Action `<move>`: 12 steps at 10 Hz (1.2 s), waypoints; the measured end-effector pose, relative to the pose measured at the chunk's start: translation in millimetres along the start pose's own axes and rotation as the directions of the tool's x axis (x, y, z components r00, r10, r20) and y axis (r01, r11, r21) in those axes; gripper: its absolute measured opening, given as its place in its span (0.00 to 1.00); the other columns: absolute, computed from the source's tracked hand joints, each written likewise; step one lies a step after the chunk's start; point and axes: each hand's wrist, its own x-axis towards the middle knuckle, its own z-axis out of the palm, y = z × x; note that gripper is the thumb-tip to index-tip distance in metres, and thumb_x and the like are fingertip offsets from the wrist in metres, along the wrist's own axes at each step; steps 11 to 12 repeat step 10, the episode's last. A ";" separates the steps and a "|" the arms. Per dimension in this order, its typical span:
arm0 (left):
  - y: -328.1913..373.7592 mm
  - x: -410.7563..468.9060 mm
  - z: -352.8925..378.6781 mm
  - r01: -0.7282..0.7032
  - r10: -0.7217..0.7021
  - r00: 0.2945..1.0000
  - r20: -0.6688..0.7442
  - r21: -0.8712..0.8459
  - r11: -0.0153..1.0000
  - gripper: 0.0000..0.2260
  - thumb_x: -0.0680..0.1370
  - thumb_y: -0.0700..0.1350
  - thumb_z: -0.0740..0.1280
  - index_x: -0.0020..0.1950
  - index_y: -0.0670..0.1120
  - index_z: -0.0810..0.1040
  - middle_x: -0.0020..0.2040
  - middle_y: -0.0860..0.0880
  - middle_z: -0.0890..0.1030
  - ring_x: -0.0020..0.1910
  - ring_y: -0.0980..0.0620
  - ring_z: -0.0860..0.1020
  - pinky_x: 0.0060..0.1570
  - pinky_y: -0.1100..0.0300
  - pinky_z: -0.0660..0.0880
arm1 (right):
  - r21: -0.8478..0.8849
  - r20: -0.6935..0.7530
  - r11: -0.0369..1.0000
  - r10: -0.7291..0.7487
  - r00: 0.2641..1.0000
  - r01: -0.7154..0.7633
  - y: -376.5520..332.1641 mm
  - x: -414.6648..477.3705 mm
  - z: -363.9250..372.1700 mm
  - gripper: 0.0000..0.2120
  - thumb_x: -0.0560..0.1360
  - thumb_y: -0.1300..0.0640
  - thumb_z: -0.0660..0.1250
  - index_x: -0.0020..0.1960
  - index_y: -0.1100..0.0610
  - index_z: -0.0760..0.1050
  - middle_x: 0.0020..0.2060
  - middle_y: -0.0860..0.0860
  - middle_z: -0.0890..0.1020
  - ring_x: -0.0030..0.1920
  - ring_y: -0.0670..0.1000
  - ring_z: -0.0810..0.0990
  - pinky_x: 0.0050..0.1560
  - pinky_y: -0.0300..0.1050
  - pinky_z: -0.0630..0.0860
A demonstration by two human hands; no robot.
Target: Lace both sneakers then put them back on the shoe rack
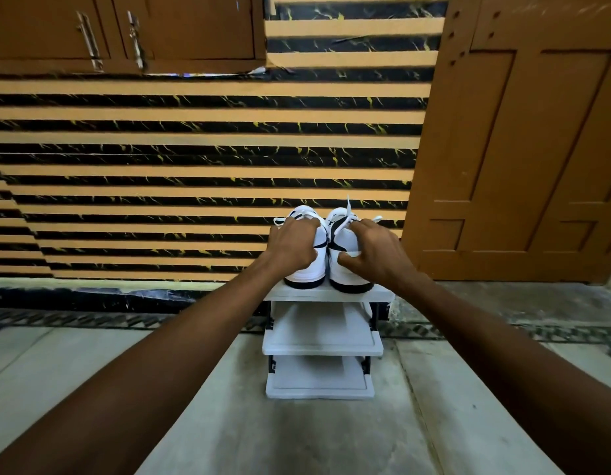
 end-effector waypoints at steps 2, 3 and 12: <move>5.2 -18.3 -4.4 -0.006 -0.015 0.989 -0.146 -0.143 0.990 0.24 0.73 0.49 0.71 0.66 0.50 0.67 0.67 0.47 0.69 0.66 0.44 0.66 0.64 0.48 0.64 | -0.029 -0.013 0.999 0.043 0.999 -0.044 -6.1 -14.0 -19.5 0.25 0.73 0.47 0.69 0.66 0.54 0.69 0.60 0.55 0.76 0.52 0.56 0.78 0.44 0.46 0.74; 10.9 -45.4 -11.3 -0.078 -0.040 0.949 -0.312 -0.357 0.931 0.18 0.73 0.46 0.71 0.60 0.50 0.70 0.58 0.49 0.74 0.58 0.47 0.72 0.58 0.50 0.71 | 0.043 -0.147 0.999 0.037 0.988 -0.031 -15.0 -34.6 -31.5 0.18 0.76 0.50 0.66 0.63 0.52 0.72 0.55 0.51 0.78 0.49 0.52 0.78 0.41 0.42 0.70; 4.9 -23.6 -62.9 0.023 -0.225 0.965 -0.133 -0.815 0.580 0.03 0.76 0.42 0.68 0.47 0.49 0.80 0.41 0.56 0.81 0.40 0.61 0.76 0.40 0.72 0.72 | 0.637 0.020 0.737 0.276 0.961 -0.225 -14.7 -8.4 -78.6 0.02 0.74 0.57 0.70 0.46 0.53 0.81 0.40 0.46 0.85 0.41 0.44 0.82 0.40 0.45 0.82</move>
